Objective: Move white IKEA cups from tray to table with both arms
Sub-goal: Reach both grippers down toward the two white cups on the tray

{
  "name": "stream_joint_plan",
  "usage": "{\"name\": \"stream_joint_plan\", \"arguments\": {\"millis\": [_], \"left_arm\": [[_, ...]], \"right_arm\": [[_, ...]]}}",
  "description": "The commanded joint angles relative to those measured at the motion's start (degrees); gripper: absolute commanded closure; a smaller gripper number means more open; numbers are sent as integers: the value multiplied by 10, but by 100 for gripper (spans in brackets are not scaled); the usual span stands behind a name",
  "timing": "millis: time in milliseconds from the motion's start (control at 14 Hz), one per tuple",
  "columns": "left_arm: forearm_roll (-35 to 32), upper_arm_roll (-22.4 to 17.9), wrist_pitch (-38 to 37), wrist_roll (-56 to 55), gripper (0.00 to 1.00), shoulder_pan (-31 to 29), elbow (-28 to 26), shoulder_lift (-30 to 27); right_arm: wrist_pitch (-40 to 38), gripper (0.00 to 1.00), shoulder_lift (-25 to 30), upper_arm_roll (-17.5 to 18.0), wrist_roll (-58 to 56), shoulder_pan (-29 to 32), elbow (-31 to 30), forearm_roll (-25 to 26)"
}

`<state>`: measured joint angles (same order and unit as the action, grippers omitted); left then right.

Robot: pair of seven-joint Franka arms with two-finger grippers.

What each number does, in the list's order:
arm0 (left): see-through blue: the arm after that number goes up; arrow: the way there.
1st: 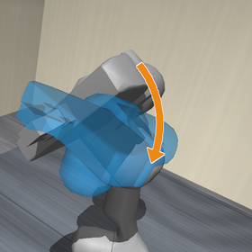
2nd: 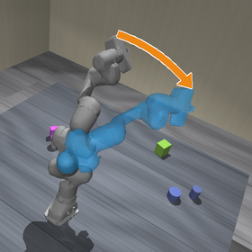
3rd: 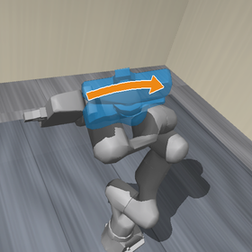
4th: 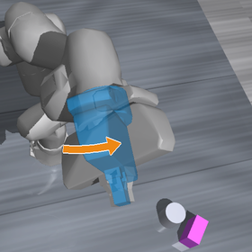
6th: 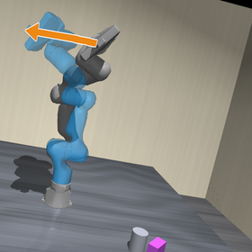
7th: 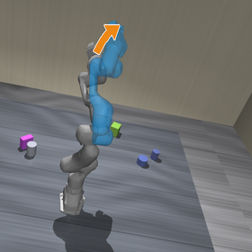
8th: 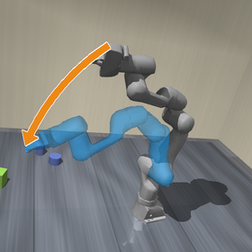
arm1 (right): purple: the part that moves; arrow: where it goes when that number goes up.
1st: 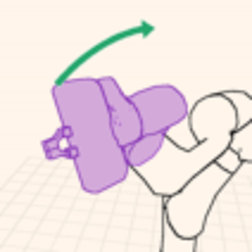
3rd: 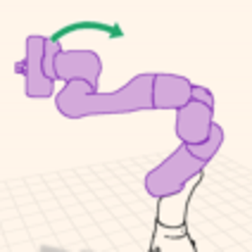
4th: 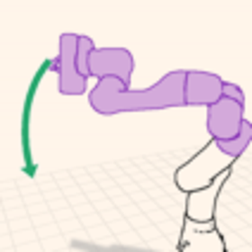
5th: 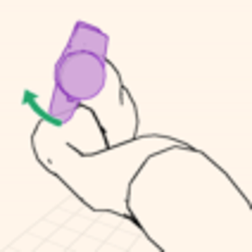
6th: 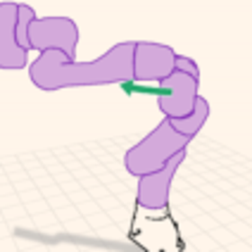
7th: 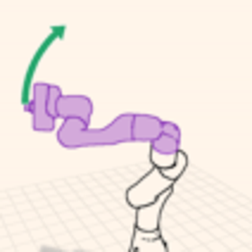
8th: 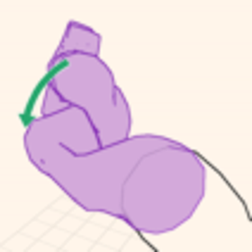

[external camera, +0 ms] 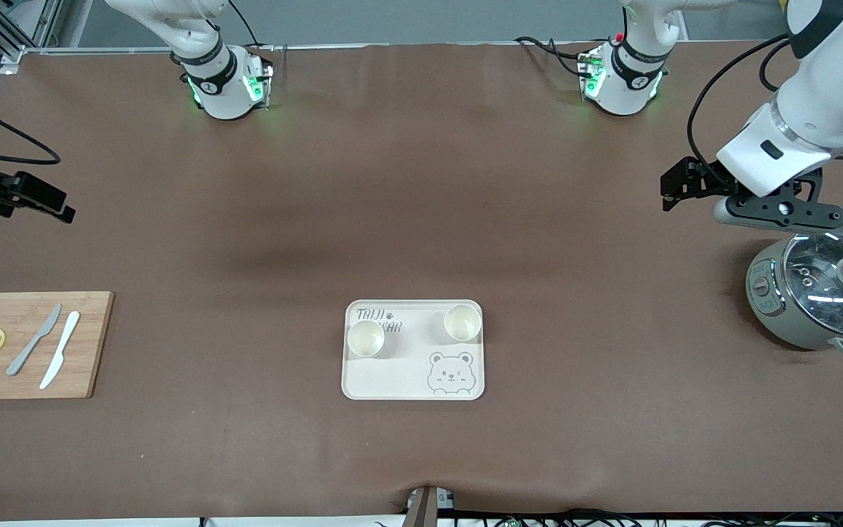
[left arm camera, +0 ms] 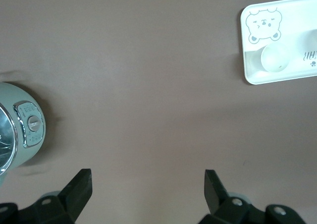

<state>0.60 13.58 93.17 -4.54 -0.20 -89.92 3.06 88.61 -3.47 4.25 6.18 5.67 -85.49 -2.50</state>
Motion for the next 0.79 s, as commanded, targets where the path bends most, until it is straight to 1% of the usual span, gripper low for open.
{"name": "stream_joint_plan", "arguments": {"millis": [0, 214, 286, 357, 429, 500, 571, 643, 714], "left_arm": [[5, 1, -10, 6, 0, -4, 5, 1], [12, 7, 0, 8, 0, 0, 4, 11], [17, 7, 18, 7, 0, 4, 4, 19], [40, 8, 36, 6, 0, 6, 4, 26], [53, 8, 43, -1, 0, 7, 10, 41], [51, 9, 44, -2, 0, 11, 11, 53], [51, 8, 45, -7, 0, 29, 18, 75], [48, 8, 45, -23, 0, 48, 54, 109], [44, 7, 45, -65, 0, 71, 101, 155]], "right_arm": [[0, 0, 6, 6, -9, 11, -7, -6], [0, 0, 6, 5, -9, 12, -7, -6], [-1, 0, 6, 6, -9, 12, -8, -6], [0, 0, 6, 5, -9, 12, -8, -6], [0, 0, 5, 6, -9, 11, -8, -6], [3, 0, 4, 6, -7, 10, -7, -6], [9, 0, 0, 6, -3, 7, -6, -7], [22, 0, -7, 6, 0, 5, -6, -11], [32, 0, -14, 7, 1, 0, -6, -14]]}}
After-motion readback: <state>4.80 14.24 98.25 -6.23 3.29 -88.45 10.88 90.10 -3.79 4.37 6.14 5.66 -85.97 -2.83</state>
